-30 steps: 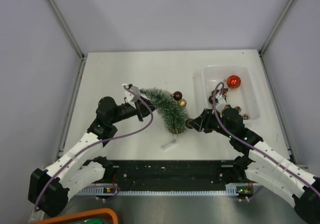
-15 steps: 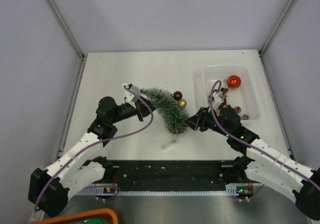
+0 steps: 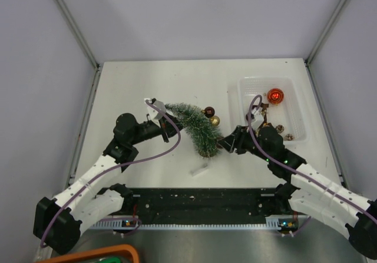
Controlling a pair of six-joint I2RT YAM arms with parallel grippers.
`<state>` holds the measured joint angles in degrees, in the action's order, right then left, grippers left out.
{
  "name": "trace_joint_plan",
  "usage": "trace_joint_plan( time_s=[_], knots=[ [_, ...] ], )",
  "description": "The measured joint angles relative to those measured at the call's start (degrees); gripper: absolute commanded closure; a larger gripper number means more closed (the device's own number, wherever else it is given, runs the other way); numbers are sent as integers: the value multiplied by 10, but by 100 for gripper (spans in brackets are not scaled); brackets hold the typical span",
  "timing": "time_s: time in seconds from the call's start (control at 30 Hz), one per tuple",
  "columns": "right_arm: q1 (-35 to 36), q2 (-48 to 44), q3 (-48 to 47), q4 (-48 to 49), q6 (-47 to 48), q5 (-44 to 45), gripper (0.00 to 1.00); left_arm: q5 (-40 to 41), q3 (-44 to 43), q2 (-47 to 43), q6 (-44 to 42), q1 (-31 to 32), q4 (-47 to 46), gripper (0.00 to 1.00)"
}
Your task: Decorate the small christmas tree
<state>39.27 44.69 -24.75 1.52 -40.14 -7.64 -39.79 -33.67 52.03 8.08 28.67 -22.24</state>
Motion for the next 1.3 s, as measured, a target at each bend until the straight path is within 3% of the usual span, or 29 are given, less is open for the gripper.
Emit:
trace_joint_plan(
  time_s=[0.27,0.57,0.8,1.07,1.3],
  knots=[
    [0,-6,0,-19,3,7,36,0,0,0,0,0,0,100],
    [0,-35,-3,-67,15,18,35,0,0,0,0,0,0,100],
    [-26,-26,-100,-155,54,77,36,0,0,0,0,0,0,100],
    [-245,132,-217,-167,79,115,37,0,0,0,0,0,0,100],
    [-275,355,-265,-180,96,145,37,0,0,0,0,0,0,100]
  ],
)
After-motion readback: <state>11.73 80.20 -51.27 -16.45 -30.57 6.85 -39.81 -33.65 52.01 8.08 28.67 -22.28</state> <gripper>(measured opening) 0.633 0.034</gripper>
